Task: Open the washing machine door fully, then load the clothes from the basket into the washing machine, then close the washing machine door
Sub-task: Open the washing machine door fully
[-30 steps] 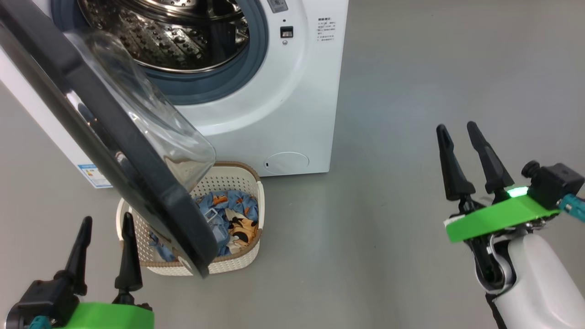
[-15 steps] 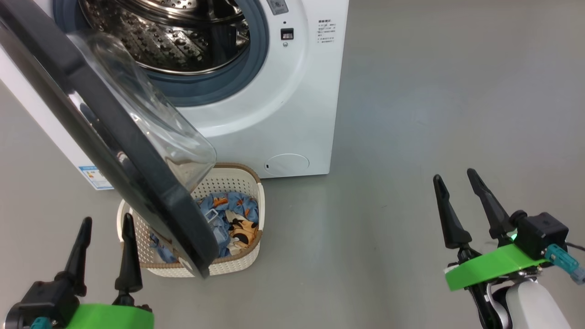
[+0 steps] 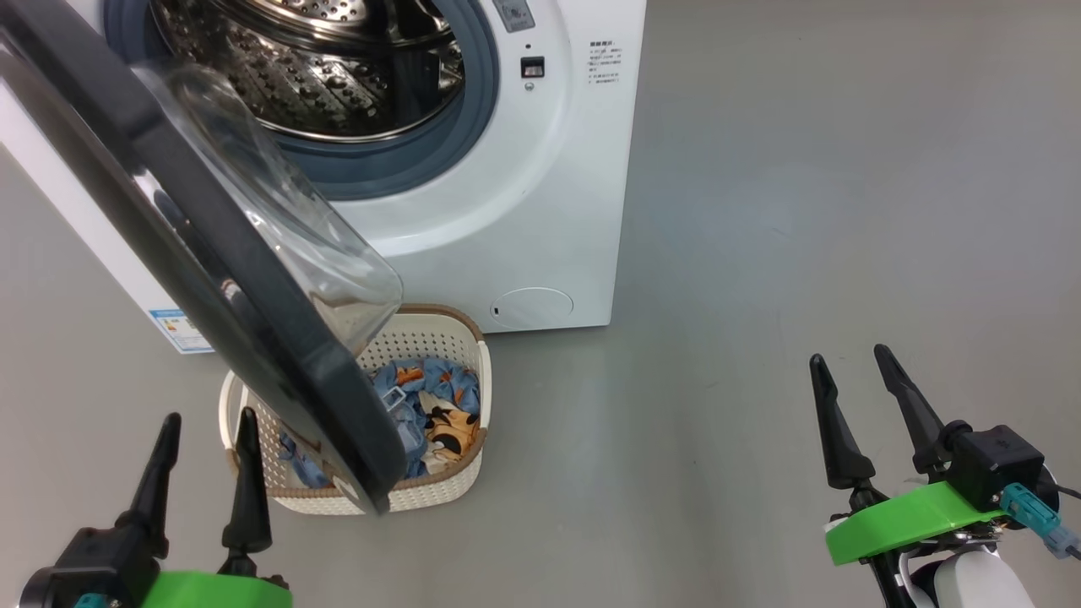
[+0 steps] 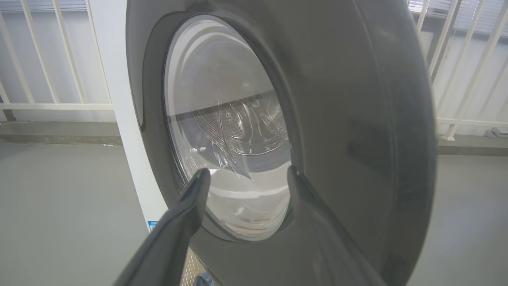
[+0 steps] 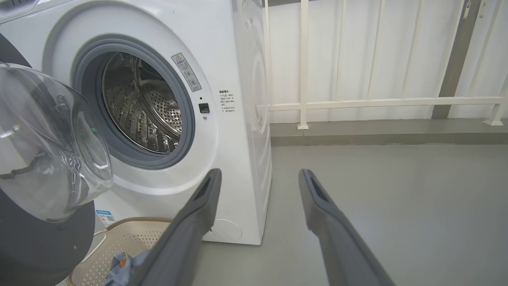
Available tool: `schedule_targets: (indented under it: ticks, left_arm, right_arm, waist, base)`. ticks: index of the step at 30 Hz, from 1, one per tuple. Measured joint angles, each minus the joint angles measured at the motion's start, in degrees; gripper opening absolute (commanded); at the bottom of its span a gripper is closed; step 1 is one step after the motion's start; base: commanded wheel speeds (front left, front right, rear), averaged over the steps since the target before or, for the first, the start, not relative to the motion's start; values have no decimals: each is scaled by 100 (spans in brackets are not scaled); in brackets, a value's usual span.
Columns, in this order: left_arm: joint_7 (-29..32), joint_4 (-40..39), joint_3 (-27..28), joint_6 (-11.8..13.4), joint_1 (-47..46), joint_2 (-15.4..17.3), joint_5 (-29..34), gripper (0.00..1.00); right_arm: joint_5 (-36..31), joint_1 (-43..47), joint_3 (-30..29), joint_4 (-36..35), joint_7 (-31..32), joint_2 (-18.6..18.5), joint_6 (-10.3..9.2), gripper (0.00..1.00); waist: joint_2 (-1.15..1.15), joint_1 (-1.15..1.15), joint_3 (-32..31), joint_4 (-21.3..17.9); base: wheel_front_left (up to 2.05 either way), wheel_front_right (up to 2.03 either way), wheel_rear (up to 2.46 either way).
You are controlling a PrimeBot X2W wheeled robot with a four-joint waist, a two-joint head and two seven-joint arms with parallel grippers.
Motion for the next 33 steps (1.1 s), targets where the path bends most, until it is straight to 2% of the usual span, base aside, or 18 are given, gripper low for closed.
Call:
schedule_targets:
  ticks: [11, 33]
  left_arm:
    - [0, 49, -60, 1, 2, 0, 93, 100]
    - [0, 163, -94, 0, 103, 1, 93, 100]
  right_arm:
    - [-291, -4, -145, 82, 0, 30, 1, 100]
    - [-390, -2, -158, 265, 0, 56, 1, 100]
  waist:
    - [0, 0, -15, 62]
    - [0, 0, -43, 63]
  base:
    - [0, 0, 0]
    - [0, 0, 0]
